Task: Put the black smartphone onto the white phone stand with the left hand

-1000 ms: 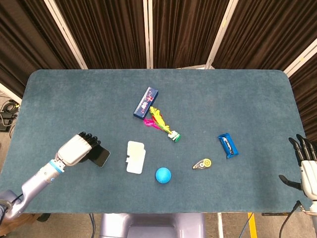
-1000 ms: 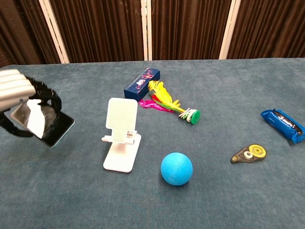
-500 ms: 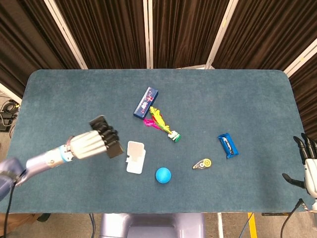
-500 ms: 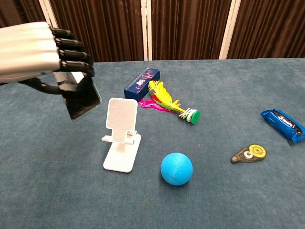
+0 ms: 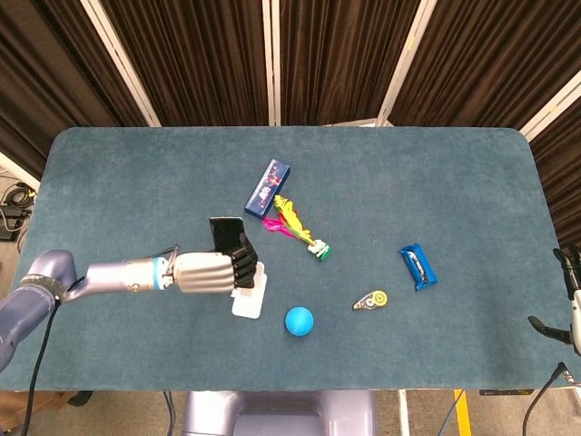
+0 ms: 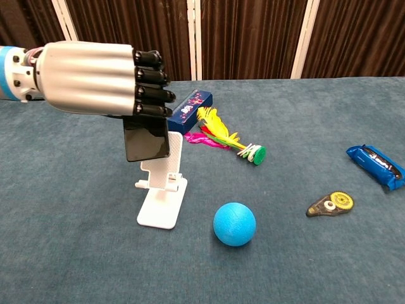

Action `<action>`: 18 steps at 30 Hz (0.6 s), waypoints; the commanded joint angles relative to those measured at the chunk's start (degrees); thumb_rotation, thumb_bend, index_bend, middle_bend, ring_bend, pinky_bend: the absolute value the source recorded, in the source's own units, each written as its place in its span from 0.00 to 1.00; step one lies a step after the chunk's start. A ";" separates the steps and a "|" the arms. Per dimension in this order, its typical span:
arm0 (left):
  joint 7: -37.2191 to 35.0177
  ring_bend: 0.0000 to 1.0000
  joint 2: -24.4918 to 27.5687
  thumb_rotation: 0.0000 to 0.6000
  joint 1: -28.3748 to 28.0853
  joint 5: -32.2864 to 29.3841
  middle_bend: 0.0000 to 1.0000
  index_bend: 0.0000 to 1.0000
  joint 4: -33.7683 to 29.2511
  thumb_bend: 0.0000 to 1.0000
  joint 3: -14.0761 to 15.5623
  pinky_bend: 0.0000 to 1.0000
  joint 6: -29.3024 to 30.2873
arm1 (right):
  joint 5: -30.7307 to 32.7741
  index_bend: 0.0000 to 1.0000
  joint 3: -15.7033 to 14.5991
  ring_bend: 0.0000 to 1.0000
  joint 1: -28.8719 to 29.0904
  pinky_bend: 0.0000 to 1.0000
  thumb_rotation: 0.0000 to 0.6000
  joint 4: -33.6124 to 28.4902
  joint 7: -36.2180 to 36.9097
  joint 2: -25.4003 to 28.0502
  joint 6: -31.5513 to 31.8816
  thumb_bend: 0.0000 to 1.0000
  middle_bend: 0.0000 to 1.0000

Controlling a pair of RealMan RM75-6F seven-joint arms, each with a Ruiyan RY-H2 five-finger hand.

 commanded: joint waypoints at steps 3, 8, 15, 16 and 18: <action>1.86 0.43 0.60 1.00 -2.57 0.21 0.44 0.61 -2.97 0.01 0.40 0.37 -2.88 | 0.19 0.00 0.12 0.00 -0.06 0.00 1.00 0.09 0.19 0.04 0.00 0.00 0.00; 3.65 0.43 1.24 1.00 -4.19 0.98 0.44 0.61 -5.53 0.02 1.27 0.37 -5.42 | 0.46 0.00 0.26 0.00 -0.13 0.00 1.00 0.21 0.70 0.18 -0.08 0.00 0.00; 6.65 0.43 2.19 1.00 -4.78 0.96 0.44 0.61 -8.73 0.02 2.44 0.37 -9.11 | 0.42 0.00 0.35 0.00 -0.35 0.00 1.00 0.70 2.28 0.55 -0.12 0.00 0.00; 7.16 0.43 2.25 1.00 -4.84 0.97 0.44 0.61 -9.06 0.02 2.60 0.37 -9.60 | 0.35 0.00 0.34 0.00 -0.37 0.00 1.00 0.73 2.41 0.59 -0.12 0.00 0.00; 7.75 0.42 2.20 1.00 -4.82 0.84 0.43 0.61 -9.59 0.02 2.79 0.36 -10.21 | 0.22 0.00 0.34 0.00 -0.39 0.00 1.00 0.67 2.59 0.67 -0.09 0.00 0.00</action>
